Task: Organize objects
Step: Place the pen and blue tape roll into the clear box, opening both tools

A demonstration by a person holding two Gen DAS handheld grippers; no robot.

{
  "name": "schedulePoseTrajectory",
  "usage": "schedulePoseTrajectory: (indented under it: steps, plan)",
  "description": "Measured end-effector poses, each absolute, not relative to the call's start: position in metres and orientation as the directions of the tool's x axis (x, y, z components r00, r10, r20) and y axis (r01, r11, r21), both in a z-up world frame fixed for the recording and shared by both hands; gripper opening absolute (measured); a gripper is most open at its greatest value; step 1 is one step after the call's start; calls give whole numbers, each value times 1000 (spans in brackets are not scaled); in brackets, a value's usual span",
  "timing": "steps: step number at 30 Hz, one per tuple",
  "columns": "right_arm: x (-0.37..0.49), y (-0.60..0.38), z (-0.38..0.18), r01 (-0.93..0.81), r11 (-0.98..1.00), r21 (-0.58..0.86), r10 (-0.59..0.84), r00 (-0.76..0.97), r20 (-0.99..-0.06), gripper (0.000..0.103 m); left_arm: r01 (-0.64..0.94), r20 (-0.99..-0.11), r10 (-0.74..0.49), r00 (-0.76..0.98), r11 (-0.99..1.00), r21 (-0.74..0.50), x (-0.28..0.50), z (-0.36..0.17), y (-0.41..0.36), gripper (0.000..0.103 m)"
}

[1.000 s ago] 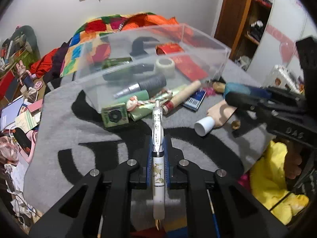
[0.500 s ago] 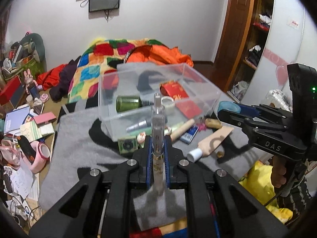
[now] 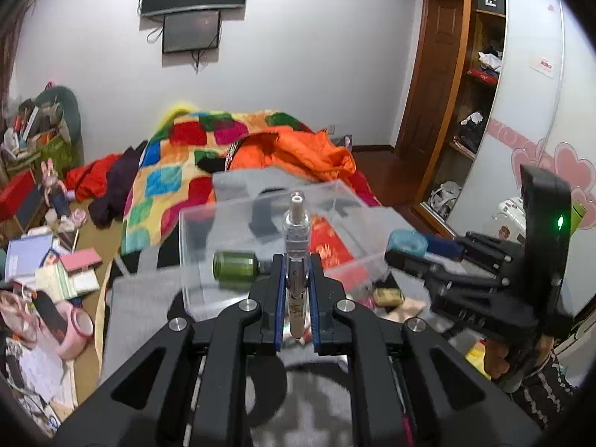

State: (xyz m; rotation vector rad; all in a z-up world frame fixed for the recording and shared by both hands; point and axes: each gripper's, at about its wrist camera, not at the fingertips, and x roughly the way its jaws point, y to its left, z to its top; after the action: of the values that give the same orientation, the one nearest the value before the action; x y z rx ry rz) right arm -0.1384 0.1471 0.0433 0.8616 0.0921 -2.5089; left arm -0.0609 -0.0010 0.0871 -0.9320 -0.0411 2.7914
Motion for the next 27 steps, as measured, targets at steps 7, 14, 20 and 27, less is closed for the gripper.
schedulePoseTrajectory:
  steps: [7,14,20,27]
  plan:
    - [-151,141,45,472,-880,62,-412,-690,-596,36,-192,-576,222,-787,-975,-114,-90,98,1,10]
    - [-170,122,46,490,-871,27,-405,-689,-601,36,-179,-589,206,-781,-978,-105,-119,91,10,10]
    - [-187,111,38,488,-873,18,-393,-680,-619,36,-148,-599,191,-778,-982,-121,-138,77,7,10]
    - [-207,113,16,471,-882,26,-367,-649,-666,36,-136,-645,230,-728,-972,-192,-156,53,0,10]
